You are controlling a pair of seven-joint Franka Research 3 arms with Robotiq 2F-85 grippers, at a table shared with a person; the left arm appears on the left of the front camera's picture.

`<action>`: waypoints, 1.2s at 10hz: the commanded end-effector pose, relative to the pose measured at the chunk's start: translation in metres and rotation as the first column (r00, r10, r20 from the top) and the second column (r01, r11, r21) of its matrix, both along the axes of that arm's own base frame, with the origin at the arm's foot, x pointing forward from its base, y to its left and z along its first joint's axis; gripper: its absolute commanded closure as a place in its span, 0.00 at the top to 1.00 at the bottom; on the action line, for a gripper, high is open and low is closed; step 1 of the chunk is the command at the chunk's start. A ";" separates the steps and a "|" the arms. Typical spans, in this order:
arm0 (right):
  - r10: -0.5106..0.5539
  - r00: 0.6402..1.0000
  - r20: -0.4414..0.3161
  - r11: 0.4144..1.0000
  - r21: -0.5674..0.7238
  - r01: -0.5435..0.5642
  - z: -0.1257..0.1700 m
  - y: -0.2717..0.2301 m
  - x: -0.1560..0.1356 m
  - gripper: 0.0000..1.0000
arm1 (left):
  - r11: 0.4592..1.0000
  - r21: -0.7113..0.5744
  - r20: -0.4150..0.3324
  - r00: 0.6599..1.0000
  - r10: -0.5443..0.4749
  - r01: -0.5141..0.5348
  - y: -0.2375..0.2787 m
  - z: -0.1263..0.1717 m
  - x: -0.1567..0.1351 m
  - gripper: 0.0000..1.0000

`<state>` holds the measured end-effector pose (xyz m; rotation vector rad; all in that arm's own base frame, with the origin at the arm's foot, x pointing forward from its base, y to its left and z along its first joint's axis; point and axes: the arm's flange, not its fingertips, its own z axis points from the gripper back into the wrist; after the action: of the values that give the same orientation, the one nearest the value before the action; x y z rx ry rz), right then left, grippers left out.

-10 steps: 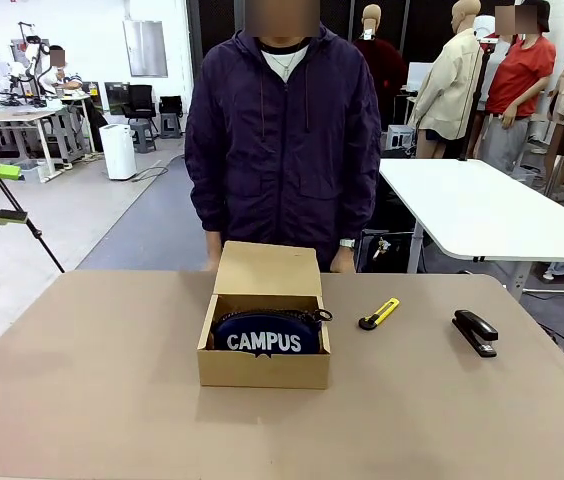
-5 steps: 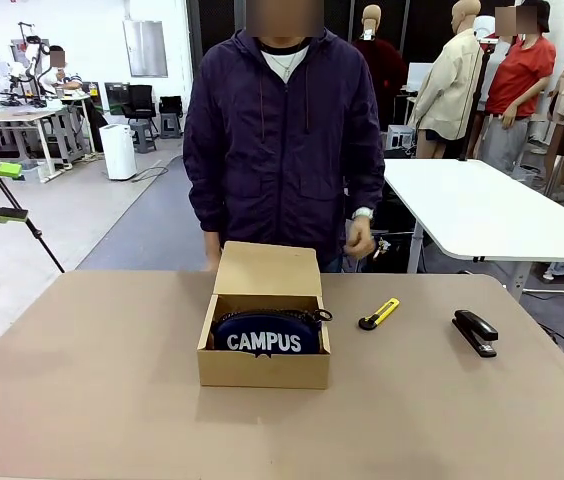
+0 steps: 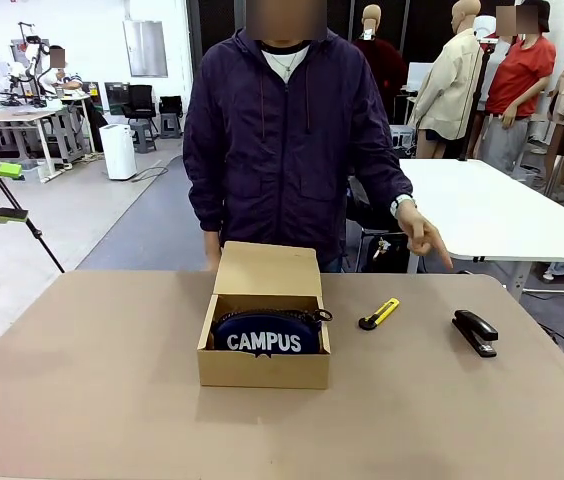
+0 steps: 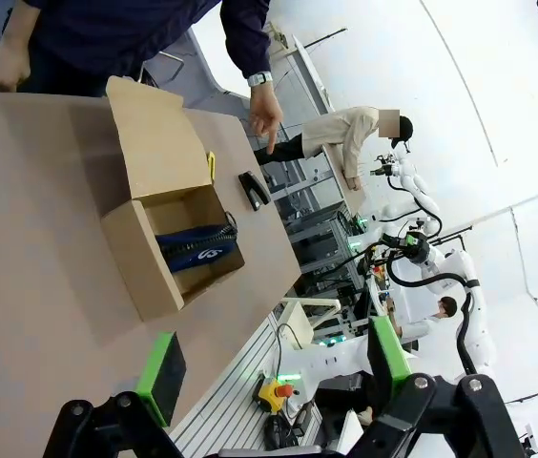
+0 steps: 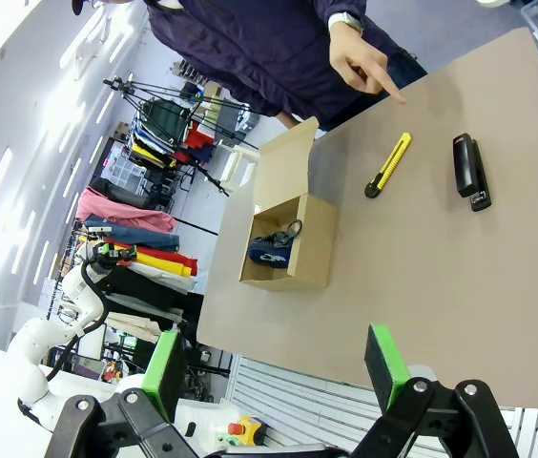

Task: Pack the items into the box.
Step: Pick up the item indicated by the person and place it inside the Mailer Box.

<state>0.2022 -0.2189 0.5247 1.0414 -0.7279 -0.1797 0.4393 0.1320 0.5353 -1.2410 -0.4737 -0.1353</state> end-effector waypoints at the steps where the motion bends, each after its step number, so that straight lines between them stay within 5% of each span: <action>1: -0.001 0.999 0.043 1.000 0.013 0.000 0.003 0.000 0.003 1.00 | 1.000 0.007 -0.015 1.000 -0.001 0.001 0.000 0.002 -0.001 1.00; 8: 0.000 1.000 0.000 1.000 0.000 0.000 0.000 0.000 0.000 1.00 | 1.000 0.007 -0.015 1.000 -0.001 0.001 0.000 0.002 -0.001 1.00; 9: 0.010 0.999 -0.040 0.989 -0.146 -0.015 0.021 0.008 0.018 1.00 | 1.000 0.007 -0.015 1.000 -0.001 0.001 0.000 0.002 -0.001 1.00; 10: 0.066 0.993 -0.100 0.937 -0.335 -0.096 0.039 0.023 0.041 1.00 | 1.000 0.007 -0.015 1.000 -0.001 0.001 0.000 0.002 -0.001 1.00; 11: 0.118 0.975 -0.187 0.809 -0.552 -0.204 0.051 0.049 0.065 1.00 | 1.000 0.007 -0.015 1.000 -0.001 0.001 0.000 0.002 -0.001 1.00; 12: 0.161 0.943 -0.292 0.597 -0.732 -0.329 0.054 0.076 0.095 1.00 | 1.000 0.007 -0.015 1.000 -0.001 0.001 0.000 0.002 -0.001 1.00</action>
<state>0.2686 -0.1547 0.5766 0.6186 -0.5709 0.0411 0.4391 0.1322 0.5352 -1.2401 -0.4729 -0.1351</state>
